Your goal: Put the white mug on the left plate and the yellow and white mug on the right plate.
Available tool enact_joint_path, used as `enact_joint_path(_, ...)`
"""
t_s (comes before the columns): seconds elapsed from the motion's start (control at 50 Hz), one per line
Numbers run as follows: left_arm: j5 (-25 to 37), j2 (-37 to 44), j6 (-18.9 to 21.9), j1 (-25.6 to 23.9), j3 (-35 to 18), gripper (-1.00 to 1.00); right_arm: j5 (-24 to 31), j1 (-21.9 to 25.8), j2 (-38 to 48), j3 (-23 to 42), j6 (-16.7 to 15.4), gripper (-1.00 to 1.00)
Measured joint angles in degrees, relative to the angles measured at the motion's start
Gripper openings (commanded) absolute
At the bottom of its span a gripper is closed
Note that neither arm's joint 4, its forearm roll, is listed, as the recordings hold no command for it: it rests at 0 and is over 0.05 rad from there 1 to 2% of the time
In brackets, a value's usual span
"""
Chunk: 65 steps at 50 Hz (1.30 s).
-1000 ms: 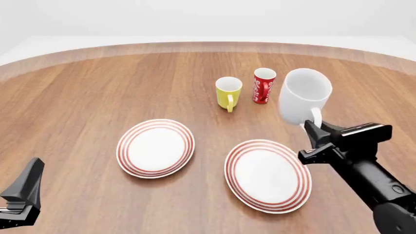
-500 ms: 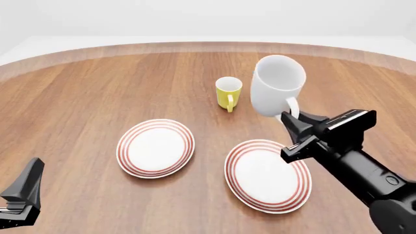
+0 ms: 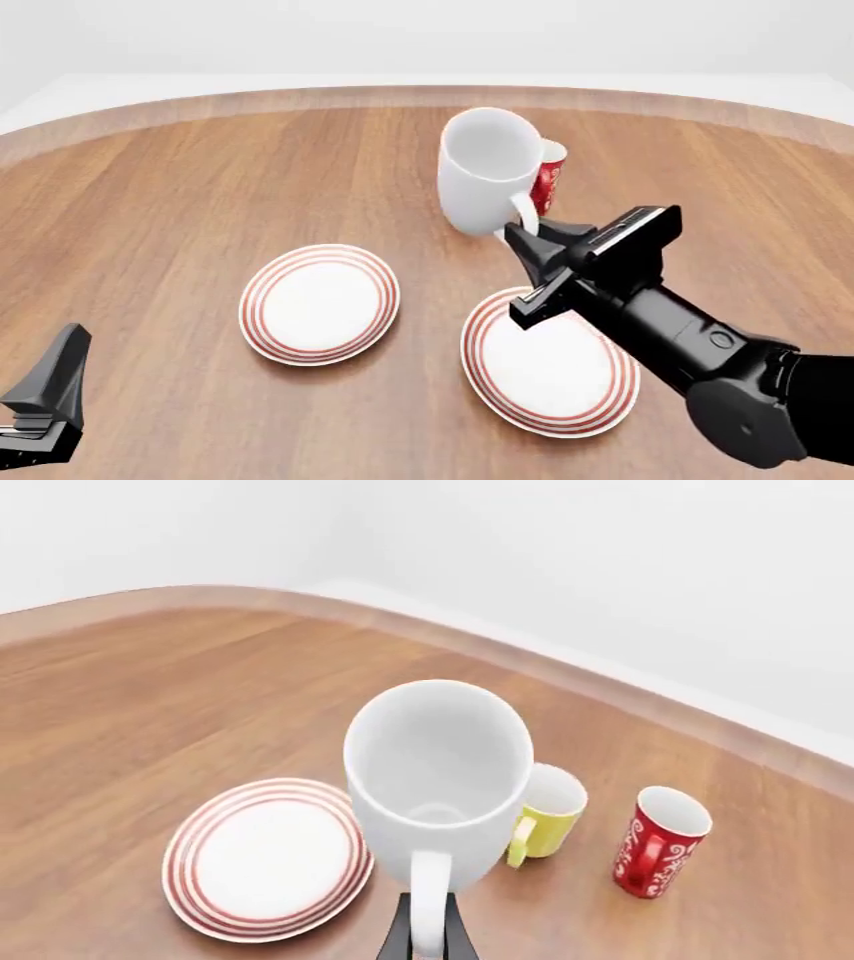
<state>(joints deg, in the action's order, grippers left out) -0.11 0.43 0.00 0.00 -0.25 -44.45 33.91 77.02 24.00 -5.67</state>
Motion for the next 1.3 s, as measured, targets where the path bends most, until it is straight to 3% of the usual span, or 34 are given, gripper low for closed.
enact_joint_path(0.66,0.0,0.0,0.0,0.0,0.0,1.00,-7.3,5.5,16.2,7.9,-0.7,-1.00)
enact_joint_path(1.3,0.0,0.0,0.0,0.0,0.0,1.00,-6.4,13.4,25.8,15.0,0.7,-1.00)
